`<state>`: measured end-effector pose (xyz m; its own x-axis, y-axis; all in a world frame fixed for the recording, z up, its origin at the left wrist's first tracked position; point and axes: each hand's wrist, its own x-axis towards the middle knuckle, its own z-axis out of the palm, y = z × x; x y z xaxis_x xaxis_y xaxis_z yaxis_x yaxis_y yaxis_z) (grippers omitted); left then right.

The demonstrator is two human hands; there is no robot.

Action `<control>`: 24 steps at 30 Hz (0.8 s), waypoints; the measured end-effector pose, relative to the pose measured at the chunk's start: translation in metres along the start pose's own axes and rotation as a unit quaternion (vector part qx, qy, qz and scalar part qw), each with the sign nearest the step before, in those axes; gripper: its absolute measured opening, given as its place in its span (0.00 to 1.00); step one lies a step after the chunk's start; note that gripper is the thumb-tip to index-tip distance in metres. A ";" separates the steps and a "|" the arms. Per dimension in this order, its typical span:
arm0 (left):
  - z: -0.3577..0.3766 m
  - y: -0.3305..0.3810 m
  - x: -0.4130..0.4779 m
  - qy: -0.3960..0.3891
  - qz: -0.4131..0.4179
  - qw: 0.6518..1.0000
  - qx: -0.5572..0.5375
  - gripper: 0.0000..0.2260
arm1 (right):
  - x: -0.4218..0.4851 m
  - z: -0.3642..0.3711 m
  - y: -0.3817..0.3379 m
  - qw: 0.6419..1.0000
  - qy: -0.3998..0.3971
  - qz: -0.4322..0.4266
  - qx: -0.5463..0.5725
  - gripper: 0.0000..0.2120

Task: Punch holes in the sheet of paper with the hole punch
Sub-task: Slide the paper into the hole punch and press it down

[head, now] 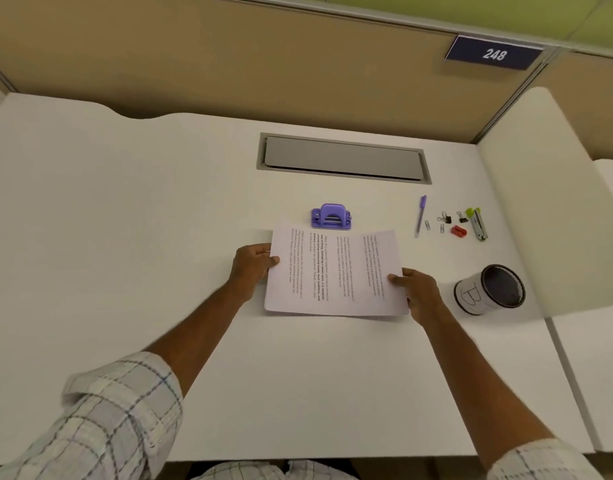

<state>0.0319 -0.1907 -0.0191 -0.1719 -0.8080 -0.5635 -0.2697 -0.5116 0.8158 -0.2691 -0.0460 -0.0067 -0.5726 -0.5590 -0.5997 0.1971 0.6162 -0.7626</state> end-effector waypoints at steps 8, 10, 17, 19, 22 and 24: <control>0.010 -0.002 0.013 0.022 -0.007 1.000 0.000 0.17 | 0.026 -0.015 -0.007 0.999 -0.040 0.001 -0.002 0.12; 0.013 -0.003 0.016 0.024 -0.010 1.000 0.000 0.17 | 0.031 -0.016 -0.010 0.999 -0.047 -0.002 0.000 0.13; 0.016 -0.002 0.025 0.029 -0.015 0.999 -0.008 0.18 | 0.041 -0.016 -0.015 0.998 -0.055 -0.003 -0.006 0.15; 0.015 -0.003 0.027 0.030 -0.016 0.999 -0.015 0.18 | 0.043 -0.015 -0.015 0.998 -0.058 -0.002 -0.010 0.15; 0.015 -0.004 0.027 0.030 -0.015 0.999 -0.018 0.18 | 0.045 -0.015 -0.015 0.998 -0.064 -0.004 -0.012 0.15; 0.014 -0.005 0.027 0.034 -0.014 0.999 -0.017 0.18 | 0.046 -0.014 -0.014 0.997 -0.070 -0.007 -0.013 0.15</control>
<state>0.0157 -0.2060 -0.0397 -0.0995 -0.8102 -0.5777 -0.2414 -0.5436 0.8039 -0.3093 -0.0724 -0.0202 -0.4582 -0.6378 -0.6191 0.1694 0.6210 -0.7652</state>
